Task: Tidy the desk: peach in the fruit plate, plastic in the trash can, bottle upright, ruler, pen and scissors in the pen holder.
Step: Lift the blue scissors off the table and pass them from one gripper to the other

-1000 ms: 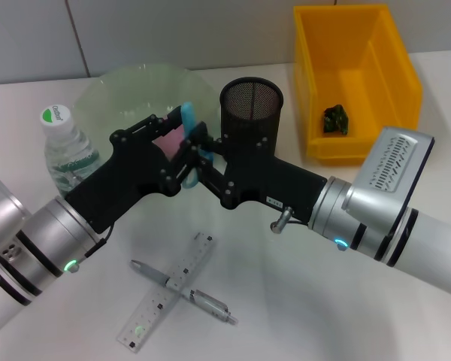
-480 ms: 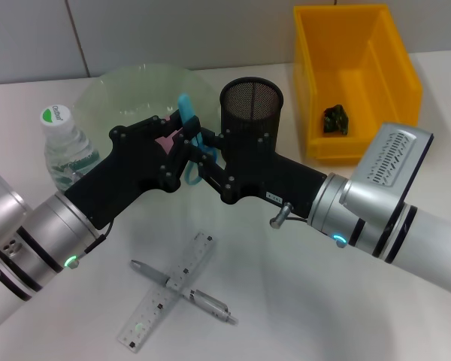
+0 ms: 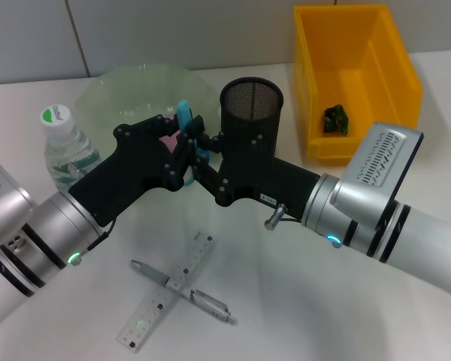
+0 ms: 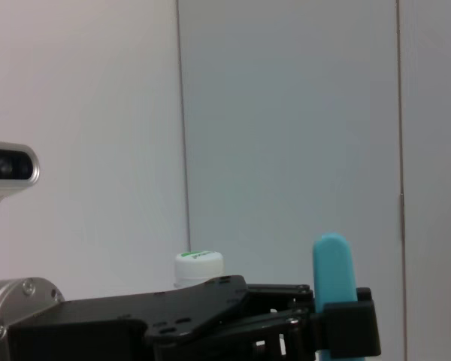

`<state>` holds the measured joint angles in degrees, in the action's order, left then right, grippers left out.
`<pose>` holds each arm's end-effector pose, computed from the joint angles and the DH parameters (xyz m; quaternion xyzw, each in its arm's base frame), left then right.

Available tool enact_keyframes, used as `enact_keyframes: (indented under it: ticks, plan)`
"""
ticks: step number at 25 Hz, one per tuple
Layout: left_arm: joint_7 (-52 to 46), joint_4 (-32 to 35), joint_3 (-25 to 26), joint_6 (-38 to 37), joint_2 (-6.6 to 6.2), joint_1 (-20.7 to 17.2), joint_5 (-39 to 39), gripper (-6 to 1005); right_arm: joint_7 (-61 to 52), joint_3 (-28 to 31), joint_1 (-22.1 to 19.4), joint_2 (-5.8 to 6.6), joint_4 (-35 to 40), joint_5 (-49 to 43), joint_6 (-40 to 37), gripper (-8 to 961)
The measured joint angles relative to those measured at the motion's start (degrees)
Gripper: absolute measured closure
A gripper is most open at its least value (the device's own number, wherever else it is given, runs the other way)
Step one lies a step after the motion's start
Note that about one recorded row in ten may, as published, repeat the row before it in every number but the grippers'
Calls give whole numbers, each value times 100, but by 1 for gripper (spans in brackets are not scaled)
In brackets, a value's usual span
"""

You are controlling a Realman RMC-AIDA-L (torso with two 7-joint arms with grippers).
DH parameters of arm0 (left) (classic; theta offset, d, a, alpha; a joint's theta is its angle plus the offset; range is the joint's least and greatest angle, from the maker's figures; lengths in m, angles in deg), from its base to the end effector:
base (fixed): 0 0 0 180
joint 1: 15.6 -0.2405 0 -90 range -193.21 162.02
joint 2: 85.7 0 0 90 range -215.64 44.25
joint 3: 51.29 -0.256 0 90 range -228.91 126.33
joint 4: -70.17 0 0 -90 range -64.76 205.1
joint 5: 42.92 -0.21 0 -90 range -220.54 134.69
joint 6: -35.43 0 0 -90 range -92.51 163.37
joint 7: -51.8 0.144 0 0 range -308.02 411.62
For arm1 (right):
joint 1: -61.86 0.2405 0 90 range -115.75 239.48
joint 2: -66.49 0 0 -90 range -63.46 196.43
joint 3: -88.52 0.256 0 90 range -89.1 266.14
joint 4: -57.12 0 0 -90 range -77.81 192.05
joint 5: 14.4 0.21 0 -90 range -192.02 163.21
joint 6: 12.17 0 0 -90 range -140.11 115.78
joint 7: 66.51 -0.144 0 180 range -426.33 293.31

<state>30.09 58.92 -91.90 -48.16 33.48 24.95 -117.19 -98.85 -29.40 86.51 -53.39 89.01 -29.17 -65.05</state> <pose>-0.2216 0.3220 -0.0784 -0.8471 -0.1159 -0.4144 0.3120 0.2024 0.3219 -0.1078 -0.8858 0.1303 0.3383 0.2896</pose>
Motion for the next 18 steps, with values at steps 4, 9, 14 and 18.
enact_keyframes:
  ticks: [4,9,14,18]
  plan:
    - [0,-10,17,4,0,5,-1,845,0,-2,-12,0,19,0,0,719]
    - [0,-24,35,-17,0,-10,0,872,0,9,-21,0,27,-1,0,719]
    - [-19,-18,15,-31,0,-17,7,894,14,23,-32,-1,27,24,-13,719]
    - [-41,-12,9,-36,0,-23,7,897,12,22,-38,-1,27,29,-27,719]
